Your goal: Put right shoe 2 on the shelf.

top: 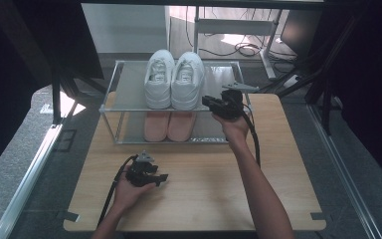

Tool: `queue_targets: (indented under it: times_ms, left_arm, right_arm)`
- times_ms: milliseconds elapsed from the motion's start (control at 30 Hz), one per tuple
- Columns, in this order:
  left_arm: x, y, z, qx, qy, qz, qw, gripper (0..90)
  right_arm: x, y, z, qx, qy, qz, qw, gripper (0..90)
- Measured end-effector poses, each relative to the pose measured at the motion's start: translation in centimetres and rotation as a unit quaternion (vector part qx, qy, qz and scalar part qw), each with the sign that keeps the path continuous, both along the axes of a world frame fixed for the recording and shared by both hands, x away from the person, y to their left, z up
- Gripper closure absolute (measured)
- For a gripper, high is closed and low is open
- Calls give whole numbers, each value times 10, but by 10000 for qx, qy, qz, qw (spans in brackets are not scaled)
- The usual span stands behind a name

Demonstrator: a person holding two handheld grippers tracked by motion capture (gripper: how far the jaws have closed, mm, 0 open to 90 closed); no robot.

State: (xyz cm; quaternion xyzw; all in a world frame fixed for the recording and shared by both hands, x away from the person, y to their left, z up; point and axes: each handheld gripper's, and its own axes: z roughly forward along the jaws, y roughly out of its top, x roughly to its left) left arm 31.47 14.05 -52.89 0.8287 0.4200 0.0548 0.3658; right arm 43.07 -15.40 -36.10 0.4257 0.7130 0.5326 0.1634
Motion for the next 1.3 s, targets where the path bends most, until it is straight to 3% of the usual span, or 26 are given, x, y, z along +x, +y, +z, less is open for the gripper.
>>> queue_targets:
  times_ms: [267,600,900,1300]
  left_arm:
    - [-2,-3,0,56,7,-36,10000,423]
    - [-4,-2,2,53,-53,-59,10000,423]
    - [-3,-1,1,99,-85,-40,9999,421]
    - [-3,-1,0,114,-37,-2,9999,420]
  right_arm:
    - [-10,-24,-5,-165,-53,138,9998,617]
    - [-41,-63,-18,-64,-189,48,9998,581]
    - [-75,-102,-44,88,-269,-92,9996,571]
    - [-100,-132,-86,154,-170,-259,9994,542]
